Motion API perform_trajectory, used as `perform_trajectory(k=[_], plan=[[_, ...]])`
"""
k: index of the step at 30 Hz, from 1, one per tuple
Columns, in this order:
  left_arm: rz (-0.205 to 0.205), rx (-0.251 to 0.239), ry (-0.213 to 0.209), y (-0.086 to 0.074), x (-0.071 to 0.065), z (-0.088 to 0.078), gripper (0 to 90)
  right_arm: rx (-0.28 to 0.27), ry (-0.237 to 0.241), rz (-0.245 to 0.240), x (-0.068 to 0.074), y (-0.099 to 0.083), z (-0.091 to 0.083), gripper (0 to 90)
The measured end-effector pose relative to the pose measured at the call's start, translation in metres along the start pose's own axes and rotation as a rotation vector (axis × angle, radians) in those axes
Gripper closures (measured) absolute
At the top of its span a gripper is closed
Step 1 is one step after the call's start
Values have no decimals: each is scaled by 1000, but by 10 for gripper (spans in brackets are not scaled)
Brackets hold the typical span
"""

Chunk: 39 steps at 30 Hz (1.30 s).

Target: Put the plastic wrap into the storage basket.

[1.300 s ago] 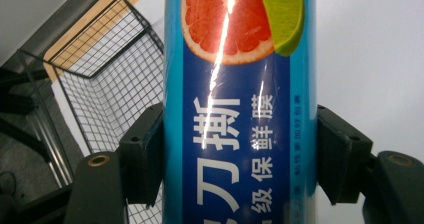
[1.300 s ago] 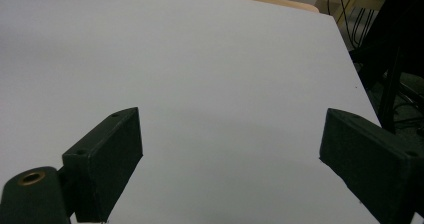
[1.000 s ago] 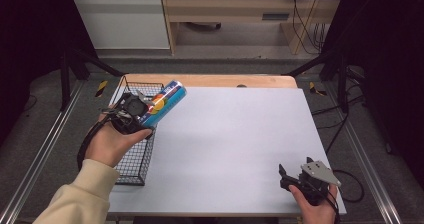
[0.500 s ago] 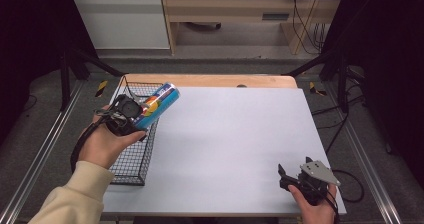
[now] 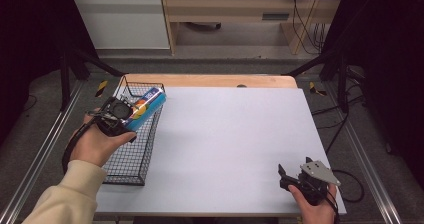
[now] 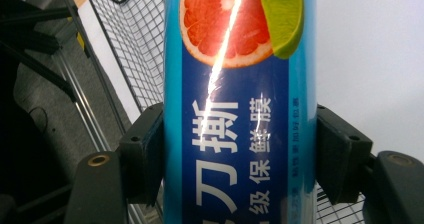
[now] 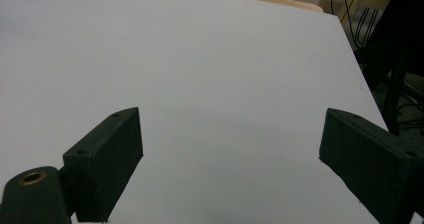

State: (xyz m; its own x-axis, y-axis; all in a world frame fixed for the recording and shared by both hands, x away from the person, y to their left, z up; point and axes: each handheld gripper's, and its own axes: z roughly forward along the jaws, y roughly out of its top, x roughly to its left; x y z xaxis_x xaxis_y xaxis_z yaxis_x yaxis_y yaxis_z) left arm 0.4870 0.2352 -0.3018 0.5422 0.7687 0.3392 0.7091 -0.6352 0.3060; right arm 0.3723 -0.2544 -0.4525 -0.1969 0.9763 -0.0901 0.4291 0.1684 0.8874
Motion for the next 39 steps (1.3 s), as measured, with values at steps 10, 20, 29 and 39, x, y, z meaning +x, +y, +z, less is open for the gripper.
perform_trajectory(k=[10,20,29,39], plan=[[-23,55,16,-2,2,10,321,0,4,-4,1,0,0,105],[-86,84,17,-8,8,26,322,1,12,-7,1,1,1,105],[-88,146,4,-8,9,37,321,5,14,-9,2,1,1,105],[-110,168,13,-10,12,43,321,3,16,-8,1,1,1,105]])
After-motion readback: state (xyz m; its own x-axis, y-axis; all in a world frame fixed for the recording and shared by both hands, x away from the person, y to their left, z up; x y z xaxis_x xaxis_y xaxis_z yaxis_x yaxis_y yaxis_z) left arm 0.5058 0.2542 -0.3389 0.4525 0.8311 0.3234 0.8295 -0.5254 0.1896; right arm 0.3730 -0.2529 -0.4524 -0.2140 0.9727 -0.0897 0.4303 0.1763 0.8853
